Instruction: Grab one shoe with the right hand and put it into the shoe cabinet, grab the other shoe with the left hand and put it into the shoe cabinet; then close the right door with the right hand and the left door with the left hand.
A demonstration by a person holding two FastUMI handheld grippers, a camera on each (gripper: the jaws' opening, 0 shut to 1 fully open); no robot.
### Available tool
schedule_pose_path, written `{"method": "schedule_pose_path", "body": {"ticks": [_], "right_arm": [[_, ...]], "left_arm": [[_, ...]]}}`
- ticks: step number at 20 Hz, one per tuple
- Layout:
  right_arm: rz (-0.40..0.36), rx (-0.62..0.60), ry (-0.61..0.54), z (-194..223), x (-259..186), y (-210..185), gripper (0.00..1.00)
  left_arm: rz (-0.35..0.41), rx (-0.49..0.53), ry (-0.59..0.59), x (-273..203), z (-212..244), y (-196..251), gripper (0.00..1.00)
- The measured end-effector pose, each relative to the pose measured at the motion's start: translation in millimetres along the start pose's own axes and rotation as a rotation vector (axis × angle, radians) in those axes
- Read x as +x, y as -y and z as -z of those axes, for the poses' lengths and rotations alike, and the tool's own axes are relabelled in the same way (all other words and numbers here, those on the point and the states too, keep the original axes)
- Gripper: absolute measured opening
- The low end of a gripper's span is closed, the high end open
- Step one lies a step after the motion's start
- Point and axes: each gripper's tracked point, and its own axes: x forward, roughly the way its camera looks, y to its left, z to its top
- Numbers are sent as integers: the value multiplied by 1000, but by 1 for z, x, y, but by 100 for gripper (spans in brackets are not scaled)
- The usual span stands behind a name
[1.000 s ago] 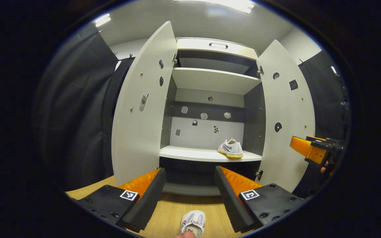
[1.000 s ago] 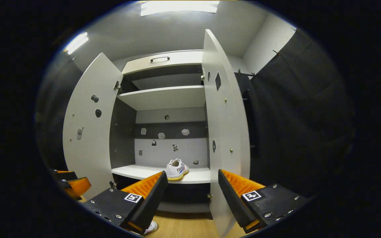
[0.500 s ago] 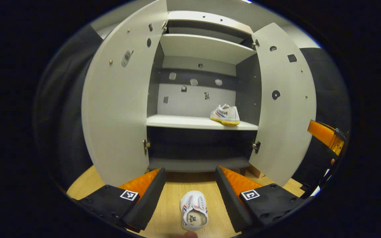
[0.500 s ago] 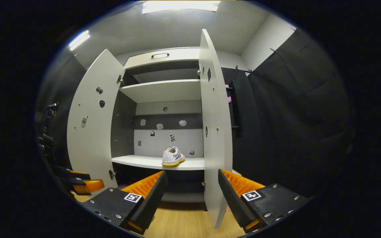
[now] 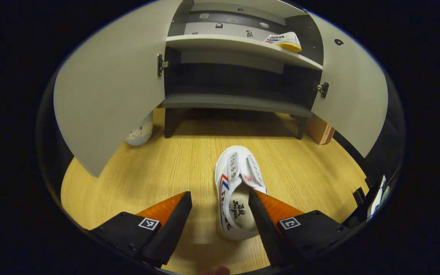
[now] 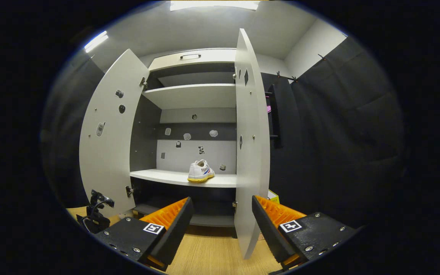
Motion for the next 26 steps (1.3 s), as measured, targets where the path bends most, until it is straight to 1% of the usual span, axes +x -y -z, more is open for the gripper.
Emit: {"method": "schedule_pose_path", "body": {"ticks": [1,3,4,5,7,8,9,10,13,18,19,20,21,22,23,24,26], "right_arm": [[3,-1,0,-1,0,1,94],[3,-4,-1,-2,0,0,94],[2,-8,-2,-3,1,-1,94],[2,-12,-2,-3,0,-1,94],[3,-18,-4,-4,1,-2,94],[3,-19,-8,-3,0,-2,94],[2,-18,-10,-3,0,-3,94],[5,-21,-14,-2,0,-4,94],[5,-33,-20,0,1,-6,94],[-11,-16,-35,4,3,-15,94],[-17,-14,-36,3,4,-18,94],[-20,-16,-36,4,4,-19,94],[-21,-20,-36,4,5,-18,94],[-23,-22,-38,3,4,-20,94],[-25,-21,-38,4,5,-21,94],[-27,-20,-38,4,4,-21,94],[-24,-22,-39,4,5,-19,94]], "left_arm": [[0,-14,-10,7,4,-2,98],[-27,-17,-20,23,5,-11,98],[-38,-15,-22,31,5,-15,100],[-43,-16,-24,39,3,-18,98],[-38,-25,-16,54,-4,-20,98],[-31,-29,-11,62,-5,-19,100],[-31,-31,-7,68,-8,-18,98],[-29,-33,0,73,-9,-16,98],[-27,-32,8,83,-12,-15,98],[-20,-75,9,88,-11,-16,98],[-18,-80,31,86,-15,-15,95],[-6,-78,61,86,-20,-11,81],[-10,-72,68,85,-21,-9,66],[-22,-54,81,85,-23,-9,35],[-60,-24,81,84,-22,-14,35],[-89,-24,89,80,-21,-18,14],[-88,-75,109,67,-27,-12,9]]}}
